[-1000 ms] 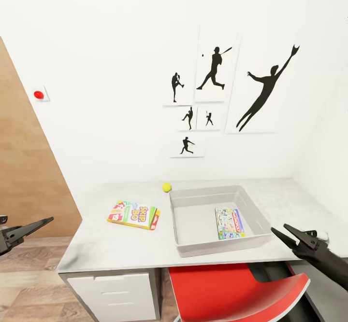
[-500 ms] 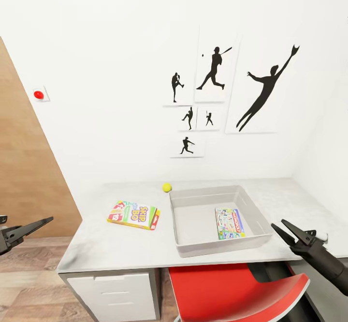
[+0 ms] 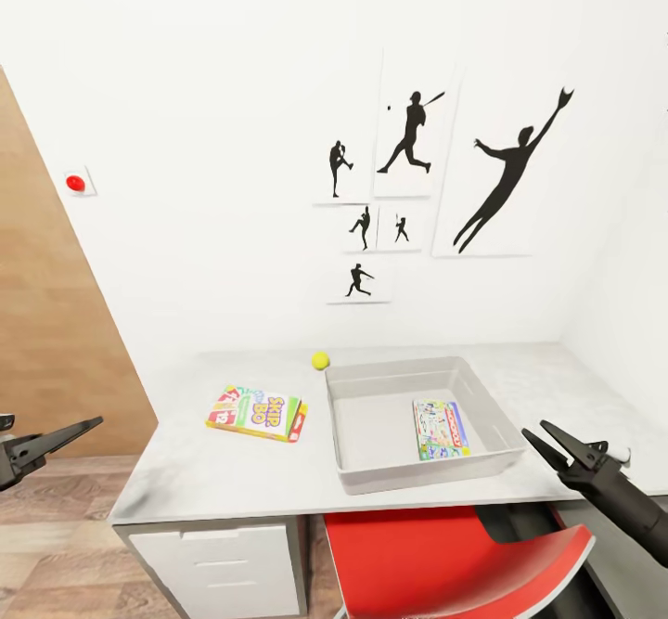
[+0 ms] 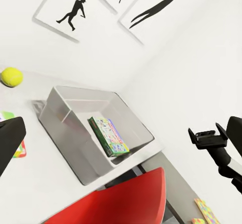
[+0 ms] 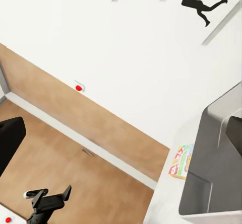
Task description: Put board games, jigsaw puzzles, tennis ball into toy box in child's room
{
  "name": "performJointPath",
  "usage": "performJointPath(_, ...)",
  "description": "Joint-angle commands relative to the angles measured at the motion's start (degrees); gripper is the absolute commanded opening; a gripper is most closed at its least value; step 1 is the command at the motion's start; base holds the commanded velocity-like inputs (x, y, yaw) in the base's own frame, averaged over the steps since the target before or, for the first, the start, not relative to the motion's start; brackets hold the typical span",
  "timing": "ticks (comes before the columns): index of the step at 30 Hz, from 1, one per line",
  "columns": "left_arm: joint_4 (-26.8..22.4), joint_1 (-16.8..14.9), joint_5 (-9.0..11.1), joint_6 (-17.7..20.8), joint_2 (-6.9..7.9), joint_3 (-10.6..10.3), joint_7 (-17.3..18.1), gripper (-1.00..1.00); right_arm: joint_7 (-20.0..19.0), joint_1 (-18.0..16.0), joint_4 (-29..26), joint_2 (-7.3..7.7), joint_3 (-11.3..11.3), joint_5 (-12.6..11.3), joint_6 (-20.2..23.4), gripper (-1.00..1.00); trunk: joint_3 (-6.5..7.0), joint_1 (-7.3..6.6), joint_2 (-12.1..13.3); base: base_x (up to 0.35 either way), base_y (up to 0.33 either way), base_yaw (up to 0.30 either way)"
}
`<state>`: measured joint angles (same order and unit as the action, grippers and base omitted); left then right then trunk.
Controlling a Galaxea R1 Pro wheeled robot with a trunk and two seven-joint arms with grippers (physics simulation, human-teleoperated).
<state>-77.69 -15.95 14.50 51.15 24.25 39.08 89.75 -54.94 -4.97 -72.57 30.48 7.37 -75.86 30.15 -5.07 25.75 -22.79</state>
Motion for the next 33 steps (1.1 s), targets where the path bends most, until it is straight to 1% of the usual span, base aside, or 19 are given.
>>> performJointPath(1, -0.01, -0.05, -0.09, 0.61, 0.01, 0.02, 0.25, 1.00, 0.08, -0.04, 0.00, 0.02, -0.01, -0.43, 0.44, 1.00, -0.07, 0.03, -0.13, -0.056, 0.000, 0.000)
performJointPath(8, -0.01, -0.05, -0.07, 0.62, 0.05, 0.04, 0.25, 1.00, 0.36, -0.04, 0.08, 0.02, 0.08, -0.43, 0.44, 1.00, 0.50, 0.03, -0.13, -0.105, 0.000, -0.045)
performJointPath(17, -0.01, -0.05, -0.03, 0.55, 0.07, 0.03, 0.25, 1.00, 1.11, -0.04, 0.22, 0.02, 0.10, -0.43, 0.49, 1.00, 1.14, 0.03, -0.13, -0.161, 0.000, -0.191)
performJointPath(20, -0.01, -0.05, -0.01, 0.53, -0.02, 0.01, 0.25, 1.00, 2.04, -0.04, 0.04, -0.04, 0.10, -0.43, 0.46, 1.00, 1.25, 0.03, -0.13, -0.154, 0.000, -0.122)
performJointPath(27, -0.01, -0.05, 0.00, 0.53, -0.03, 0.12, 0.25, 1.00, 4.53, -0.04, -1.20, -0.06, 0.06, -0.46, 0.50, 1.00, 1.30, 0.03, -0.13, -0.043, 0.000, -0.057)
performJointPath(33, -0.01, -0.05, 0.07, 0.53, 0.07, 0.29, 0.25, 1.00, 5.28, -0.04, -1.27, -0.07, -0.01, -0.44, 0.58, 1.00, 1.30, 0.03, -0.13, -0.198, 0.000, -0.218)
